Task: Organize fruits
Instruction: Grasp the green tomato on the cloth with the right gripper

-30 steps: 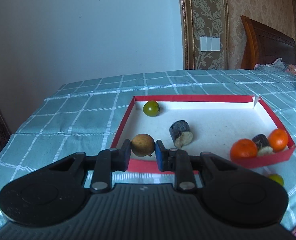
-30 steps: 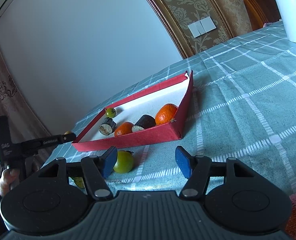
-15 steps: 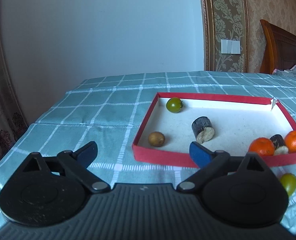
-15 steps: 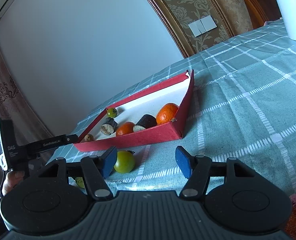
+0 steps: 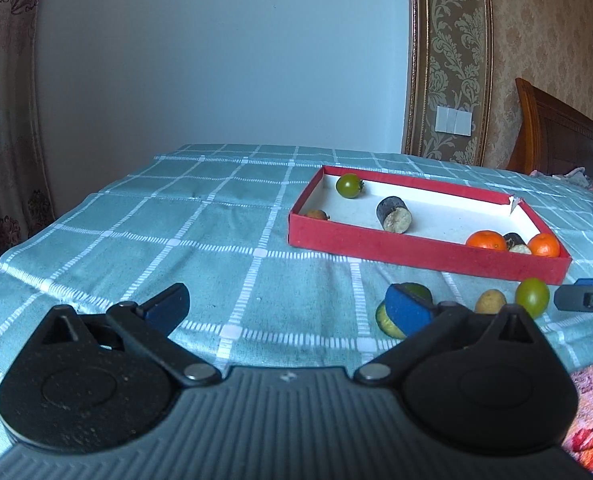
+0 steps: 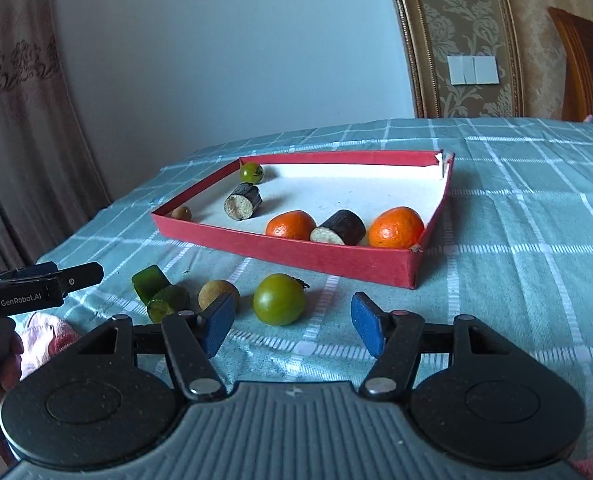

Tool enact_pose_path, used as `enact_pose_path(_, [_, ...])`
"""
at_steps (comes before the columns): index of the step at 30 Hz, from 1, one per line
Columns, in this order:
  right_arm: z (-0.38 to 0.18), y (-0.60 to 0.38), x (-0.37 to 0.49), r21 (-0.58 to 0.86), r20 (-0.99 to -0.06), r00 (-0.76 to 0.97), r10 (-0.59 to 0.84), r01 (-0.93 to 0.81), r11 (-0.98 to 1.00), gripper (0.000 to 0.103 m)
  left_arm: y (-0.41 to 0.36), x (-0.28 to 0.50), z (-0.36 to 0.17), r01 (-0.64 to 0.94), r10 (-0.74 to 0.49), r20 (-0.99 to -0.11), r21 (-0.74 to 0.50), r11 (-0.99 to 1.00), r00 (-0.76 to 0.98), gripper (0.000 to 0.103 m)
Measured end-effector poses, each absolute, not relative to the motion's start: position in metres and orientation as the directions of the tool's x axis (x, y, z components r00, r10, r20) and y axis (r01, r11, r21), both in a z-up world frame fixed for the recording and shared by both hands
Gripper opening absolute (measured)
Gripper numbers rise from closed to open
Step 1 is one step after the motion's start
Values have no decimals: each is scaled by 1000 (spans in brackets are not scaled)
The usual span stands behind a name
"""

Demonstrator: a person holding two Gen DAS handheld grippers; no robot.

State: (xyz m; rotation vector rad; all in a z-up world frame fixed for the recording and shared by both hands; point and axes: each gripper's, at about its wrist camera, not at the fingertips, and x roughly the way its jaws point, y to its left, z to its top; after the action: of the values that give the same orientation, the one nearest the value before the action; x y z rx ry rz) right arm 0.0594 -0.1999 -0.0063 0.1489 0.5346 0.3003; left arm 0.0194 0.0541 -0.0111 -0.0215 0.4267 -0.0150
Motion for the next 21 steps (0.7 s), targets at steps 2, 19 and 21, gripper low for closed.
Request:
enact_pose_path(2, [-4, -192, 66, 167, -495, 812, 308, -259, 951, 64, 57, 17, -9, 4, -19, -391, -40, 999, 920, 103])
enact_pose_path(19, [-17, -168, 94, 48, -564, 777, 280, -308, 950, 35, 68, 20, -12, 16, -64, -411, -118, 993, 910, 103])
enact_pose_path(21, [-18, -168, 93, 52, -559, 780, 280, -304, 951, 35, 68, 20, -12, 13, -62, -412, -121, 993, 909, 103])
